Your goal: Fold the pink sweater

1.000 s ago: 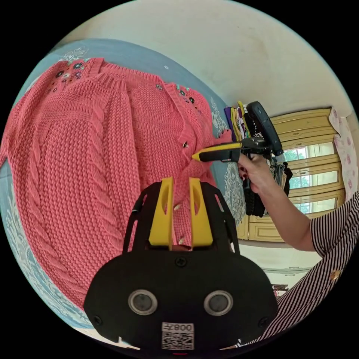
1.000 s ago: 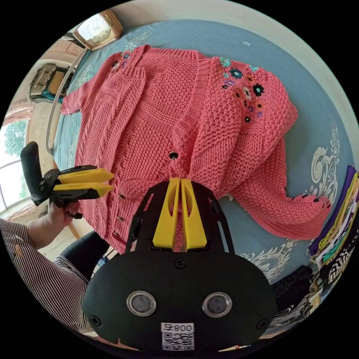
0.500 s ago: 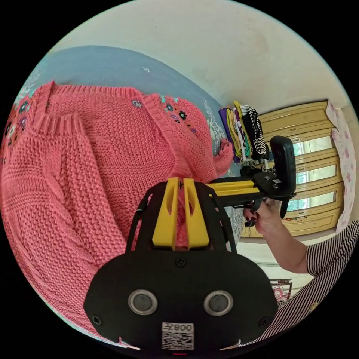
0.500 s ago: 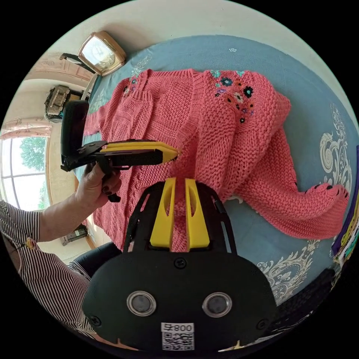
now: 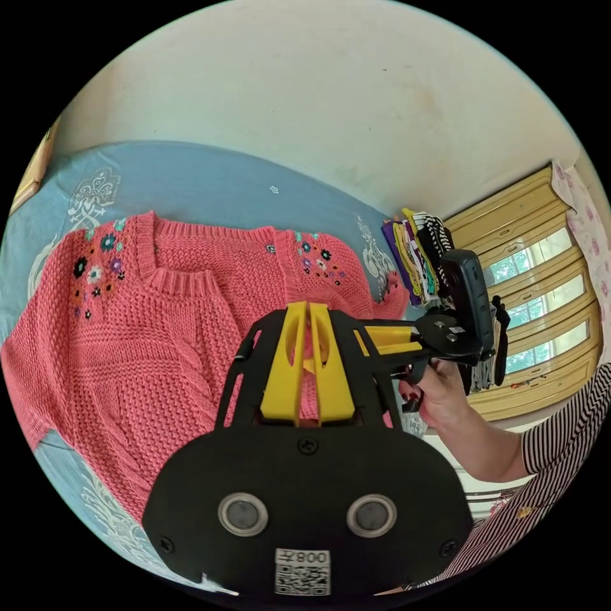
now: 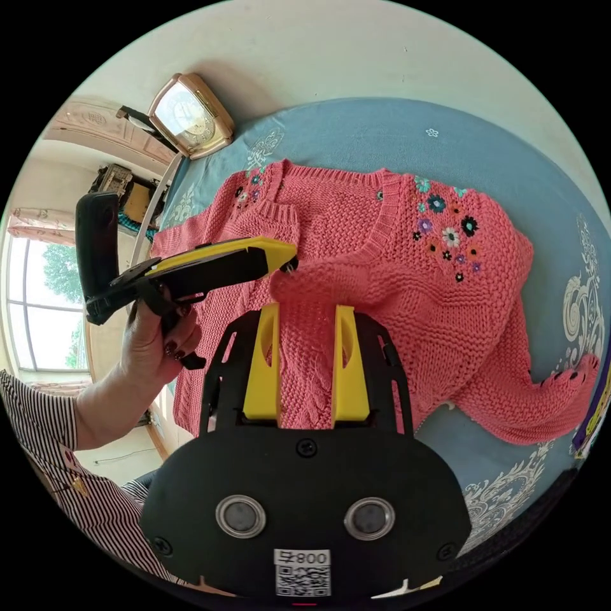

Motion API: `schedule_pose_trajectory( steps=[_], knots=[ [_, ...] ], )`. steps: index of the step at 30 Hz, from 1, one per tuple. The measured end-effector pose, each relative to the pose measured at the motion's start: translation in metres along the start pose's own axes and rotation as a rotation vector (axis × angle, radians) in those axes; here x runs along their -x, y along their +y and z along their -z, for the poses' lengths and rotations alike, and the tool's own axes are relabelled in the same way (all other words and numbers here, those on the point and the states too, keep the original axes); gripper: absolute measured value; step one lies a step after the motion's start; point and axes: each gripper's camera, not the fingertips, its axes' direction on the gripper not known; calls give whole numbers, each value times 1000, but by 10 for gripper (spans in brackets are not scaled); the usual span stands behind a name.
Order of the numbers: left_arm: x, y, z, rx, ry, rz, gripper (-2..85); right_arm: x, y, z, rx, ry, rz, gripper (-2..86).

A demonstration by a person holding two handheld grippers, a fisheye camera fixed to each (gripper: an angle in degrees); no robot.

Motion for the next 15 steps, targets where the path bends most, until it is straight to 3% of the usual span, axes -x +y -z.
schedule_pose_trajectory(
  steps=[8,15],
  knots=[
    [30,47,6,2,70,122,64,10,8,16,40,1,67,96],
    [6,146,-10,318,149,208,72,13,-37,-15,137,120,111,110]
  ],
)
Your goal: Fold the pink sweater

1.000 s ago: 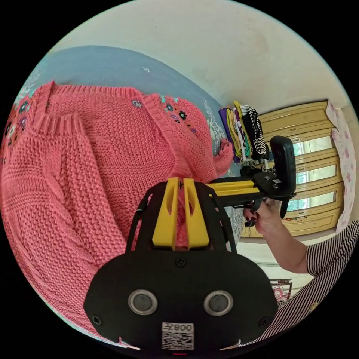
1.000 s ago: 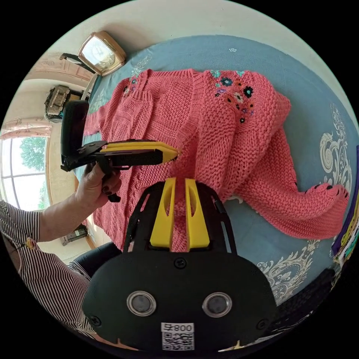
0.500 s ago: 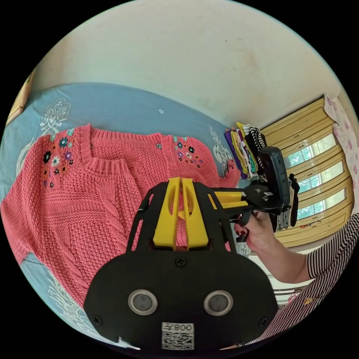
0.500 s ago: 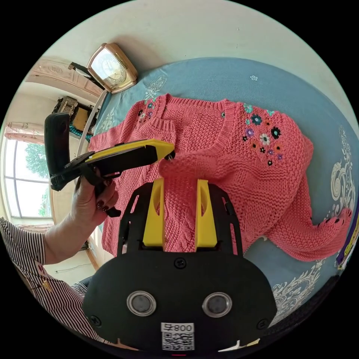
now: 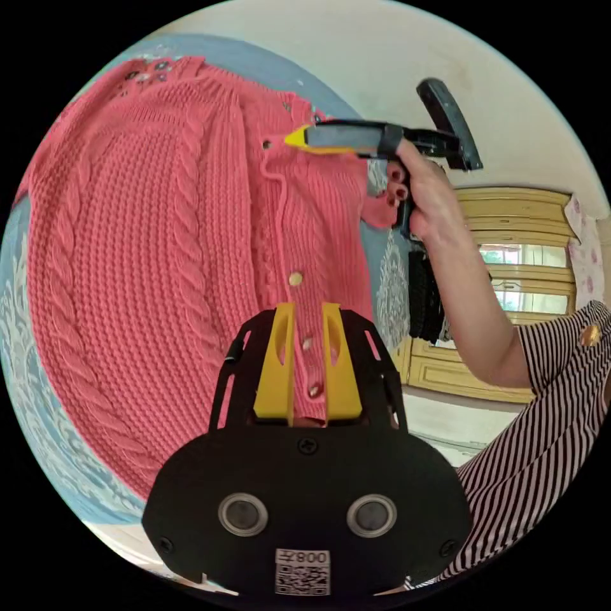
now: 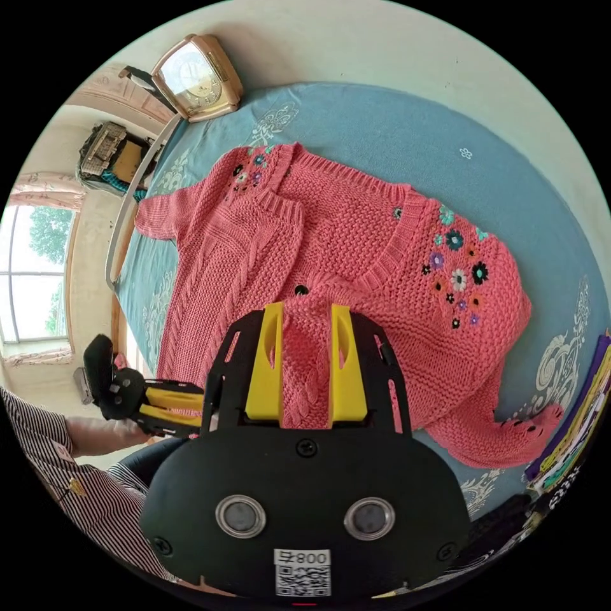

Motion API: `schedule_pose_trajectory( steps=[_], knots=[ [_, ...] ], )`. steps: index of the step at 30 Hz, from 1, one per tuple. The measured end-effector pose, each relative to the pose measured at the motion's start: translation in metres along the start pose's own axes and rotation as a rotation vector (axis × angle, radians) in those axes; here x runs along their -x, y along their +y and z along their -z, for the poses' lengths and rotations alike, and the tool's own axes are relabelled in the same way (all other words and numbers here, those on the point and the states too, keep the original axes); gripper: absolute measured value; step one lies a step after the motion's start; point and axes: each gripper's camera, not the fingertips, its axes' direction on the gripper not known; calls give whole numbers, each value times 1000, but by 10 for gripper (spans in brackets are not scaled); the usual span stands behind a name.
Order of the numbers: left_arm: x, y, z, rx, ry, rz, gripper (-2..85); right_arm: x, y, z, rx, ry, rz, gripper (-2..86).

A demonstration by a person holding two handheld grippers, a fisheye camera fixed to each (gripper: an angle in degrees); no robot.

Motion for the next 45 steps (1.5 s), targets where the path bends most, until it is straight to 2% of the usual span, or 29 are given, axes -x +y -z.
schedule_pose_trajectory(
  steps=[3,5,10,14,16,23,33,36,45],
  knots=[
    [3,29,-13,78,25,41,72,2,-10,-27,82,55,-6,103],
    [3,34,-20,115,21,27,72,2,-8,-27,40,95,-21,88],
    [-6,21,-39,165,65,-129,74,0,-6,-28,43,126,-5,65],
    [-16,16,-77,322,-20,-294,59,-15,-1,-25,23,79,-43,43],
    [-14,24,-89,397,12,-317,37,-26,3,-23,9,32,-71,34],
    [4,51,-70,386,46,-331,15,-54,18,-16,-34,-83,-123,22],
    [34,68,-9,284,109,-263,11,-83,56,46,-294,-373,-151,18],
    [40,73,2,279,109,-257,11,-86,60,62,-342,-387,-140,18],
    [72,86,-2,300,123,-191,10,-105,38,15,-235,-401,-162,18]
  ],
)
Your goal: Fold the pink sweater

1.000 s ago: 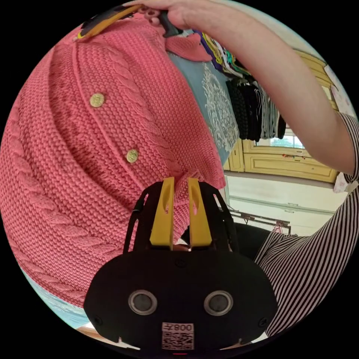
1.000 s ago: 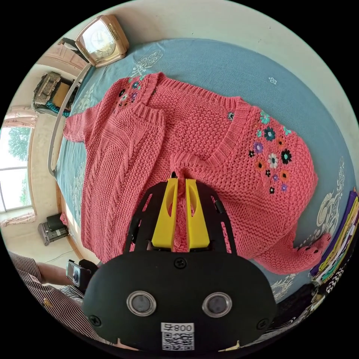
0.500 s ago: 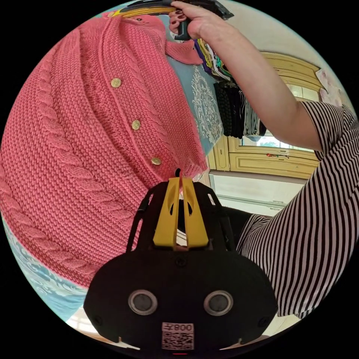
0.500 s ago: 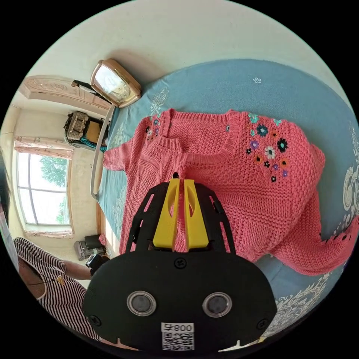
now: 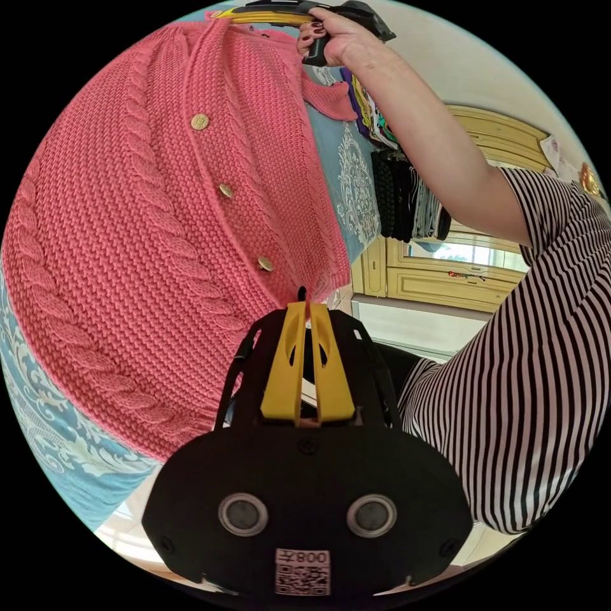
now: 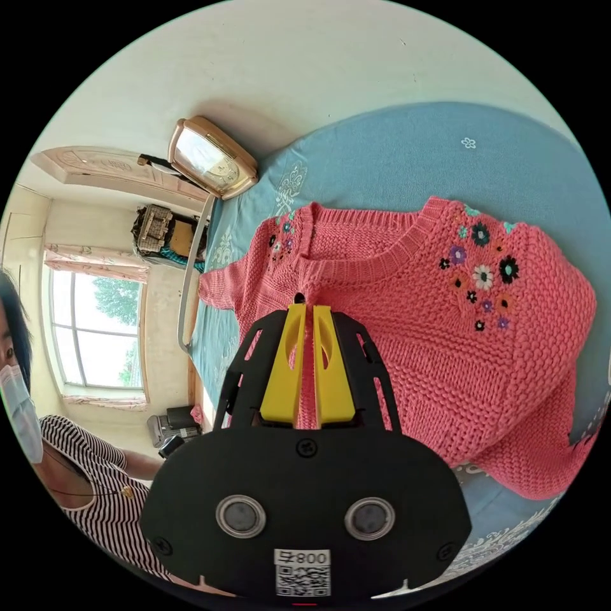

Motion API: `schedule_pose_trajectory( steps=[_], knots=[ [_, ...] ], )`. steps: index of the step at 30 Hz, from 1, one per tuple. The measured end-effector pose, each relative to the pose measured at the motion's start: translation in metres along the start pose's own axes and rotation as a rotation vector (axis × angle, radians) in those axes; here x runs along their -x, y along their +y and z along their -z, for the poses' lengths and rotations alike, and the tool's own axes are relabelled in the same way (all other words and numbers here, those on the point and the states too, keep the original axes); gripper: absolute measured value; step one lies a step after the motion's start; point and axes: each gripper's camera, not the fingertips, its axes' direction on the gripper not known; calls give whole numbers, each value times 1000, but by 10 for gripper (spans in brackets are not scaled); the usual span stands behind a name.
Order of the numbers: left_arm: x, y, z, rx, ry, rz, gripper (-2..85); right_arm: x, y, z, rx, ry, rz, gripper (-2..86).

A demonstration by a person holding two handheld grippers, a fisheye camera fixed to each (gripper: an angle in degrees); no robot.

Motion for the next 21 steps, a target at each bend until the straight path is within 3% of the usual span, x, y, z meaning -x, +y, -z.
schedule_pose_trajectory(
  steps=[21],
  knots=[
    [19,16,-3,10,-17,133,13,-59,5,-9,41,-4,-53,47]
  ],
)
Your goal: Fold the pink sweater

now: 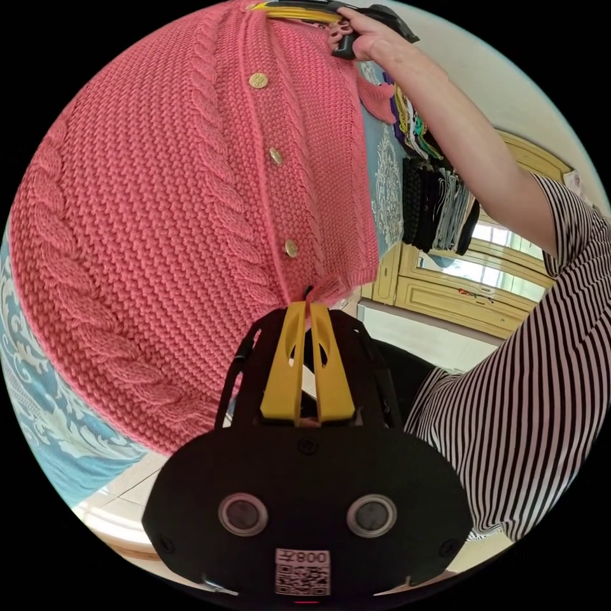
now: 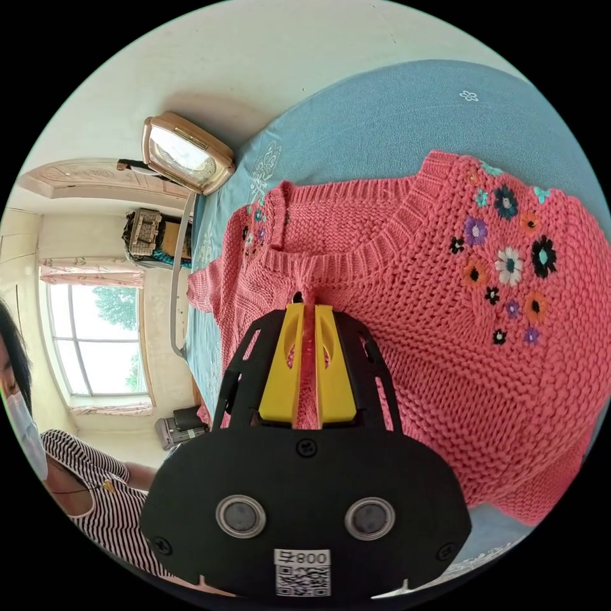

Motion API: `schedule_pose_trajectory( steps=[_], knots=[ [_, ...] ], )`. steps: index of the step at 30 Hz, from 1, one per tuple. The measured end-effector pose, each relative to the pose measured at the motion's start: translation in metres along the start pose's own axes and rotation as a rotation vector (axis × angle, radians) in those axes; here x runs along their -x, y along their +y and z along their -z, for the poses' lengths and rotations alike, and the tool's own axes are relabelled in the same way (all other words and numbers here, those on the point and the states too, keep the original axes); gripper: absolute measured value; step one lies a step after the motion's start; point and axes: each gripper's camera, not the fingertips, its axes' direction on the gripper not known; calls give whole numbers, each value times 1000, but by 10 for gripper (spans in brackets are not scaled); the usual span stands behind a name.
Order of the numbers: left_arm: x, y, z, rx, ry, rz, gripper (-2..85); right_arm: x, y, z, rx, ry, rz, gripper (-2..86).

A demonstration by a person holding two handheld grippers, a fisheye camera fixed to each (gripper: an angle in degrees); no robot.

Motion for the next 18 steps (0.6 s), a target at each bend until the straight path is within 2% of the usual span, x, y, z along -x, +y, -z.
schedule_pose_trajectory(
  steps=[4,12,14,18],
  knots=[
    [1,2,-2,2,-13,31,20,-3,13,21,-35,17,9,81],
    [-18,11,10,-14,21,32,37,-16,80,68,-54,-3,6,83],
    [-25,13,11,2,0,28,36,-14,108,70,-9,-21,25,78],
    [-35,18,10,41,-8,41,35,3,183,37,272,-73,66,73]
  ],
)
